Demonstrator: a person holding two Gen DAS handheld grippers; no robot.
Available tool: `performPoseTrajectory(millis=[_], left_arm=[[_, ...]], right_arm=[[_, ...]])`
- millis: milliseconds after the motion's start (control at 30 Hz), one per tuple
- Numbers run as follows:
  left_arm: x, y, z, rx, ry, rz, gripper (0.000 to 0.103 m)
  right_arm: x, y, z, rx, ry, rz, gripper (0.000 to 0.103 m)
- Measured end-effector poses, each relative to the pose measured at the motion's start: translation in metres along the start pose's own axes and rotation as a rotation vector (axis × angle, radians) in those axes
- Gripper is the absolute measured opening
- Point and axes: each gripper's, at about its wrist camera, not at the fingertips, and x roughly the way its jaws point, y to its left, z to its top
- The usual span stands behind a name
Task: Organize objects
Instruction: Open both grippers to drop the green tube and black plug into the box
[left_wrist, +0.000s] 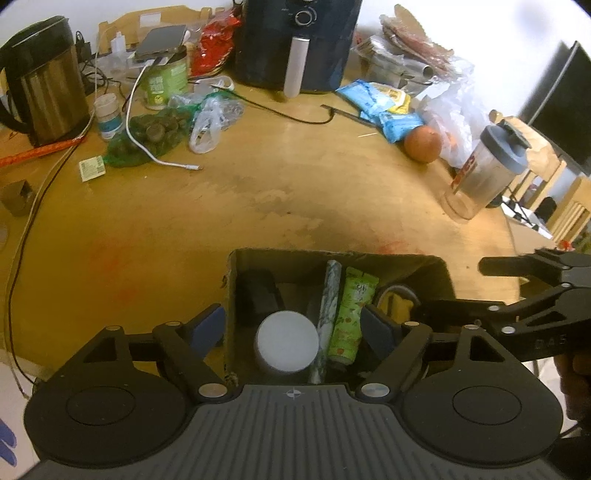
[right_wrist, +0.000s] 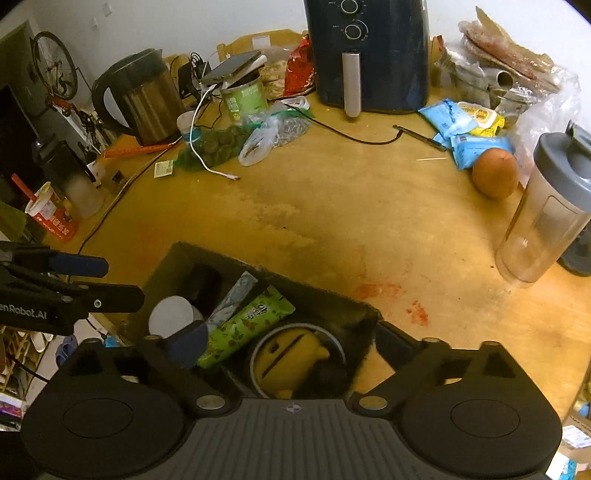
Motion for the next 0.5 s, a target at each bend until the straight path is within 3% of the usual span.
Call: performPoseTrajectory(millis=[200, 267, 500], left_arm=[[0.001, -0.001, 0.001, 0.001, -0.005, 0.024, 0.092], [0.001, -0.004, 0.002, 0.019, -0.004, 0.042, 0.103], [-0.009, -0.02, 0.012, 0.128, -0.131, 0.124, 0.103]], right_arm=[[-0.002, -0.003, -0.001, 0.008, -0.002, -0.023, 0.103], [-0.002, -0.004, -0.001, 0.017, 0.0, -0.027, 0.103], [-0.015, -0.004, -0.004, 0.014, -0.084, -0.081, 0.103]])
